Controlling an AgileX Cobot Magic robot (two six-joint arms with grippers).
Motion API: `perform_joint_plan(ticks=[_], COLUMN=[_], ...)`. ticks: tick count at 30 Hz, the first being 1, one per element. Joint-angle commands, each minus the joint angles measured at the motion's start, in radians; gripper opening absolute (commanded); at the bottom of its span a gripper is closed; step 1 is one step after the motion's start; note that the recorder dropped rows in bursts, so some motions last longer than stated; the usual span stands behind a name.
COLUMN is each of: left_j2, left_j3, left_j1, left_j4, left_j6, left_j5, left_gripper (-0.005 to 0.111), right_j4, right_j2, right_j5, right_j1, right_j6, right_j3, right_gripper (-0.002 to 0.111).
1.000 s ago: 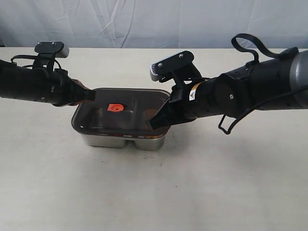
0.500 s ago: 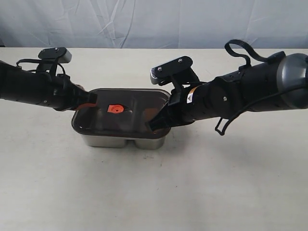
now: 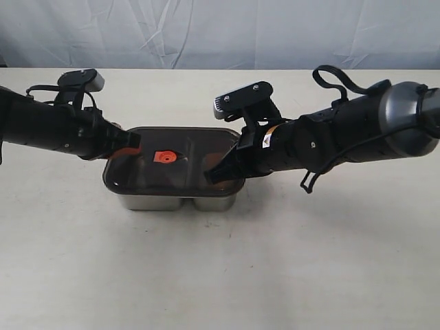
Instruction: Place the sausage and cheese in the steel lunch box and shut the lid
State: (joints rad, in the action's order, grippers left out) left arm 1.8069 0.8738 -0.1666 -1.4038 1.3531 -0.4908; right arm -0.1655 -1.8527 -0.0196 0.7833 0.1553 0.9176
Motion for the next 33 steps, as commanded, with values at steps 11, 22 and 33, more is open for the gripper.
perform_joint_plan(ticks=[11, 22, 33], left_j2=[0.021, -0.04, -0.541], left_j3=[-0.016, 0.011, -0.079], left_j1=[0.0, 0.0, 0.0], left_j4=[0.259, 0.173, 0.172], left_j6=[-0.227, -0.081, -0.077], left_j5=[0.02, -0.042, 0.221], left_gripper=[0.0, 0.0, 0.0], right_j4=[-0.001, -0.004, -0.031], right_j2=[-0.047, 0.057, 0.429], right_j5=[-0.111, -0.107, -0.312], right_j1=[-0.005, -0.005, -0.141], right_j6=[0.001, 0.001, 0.001], right_j3=[-0.015, -0.015, -0.017], right_gripper=[-0.001, -0.001, -0.001])
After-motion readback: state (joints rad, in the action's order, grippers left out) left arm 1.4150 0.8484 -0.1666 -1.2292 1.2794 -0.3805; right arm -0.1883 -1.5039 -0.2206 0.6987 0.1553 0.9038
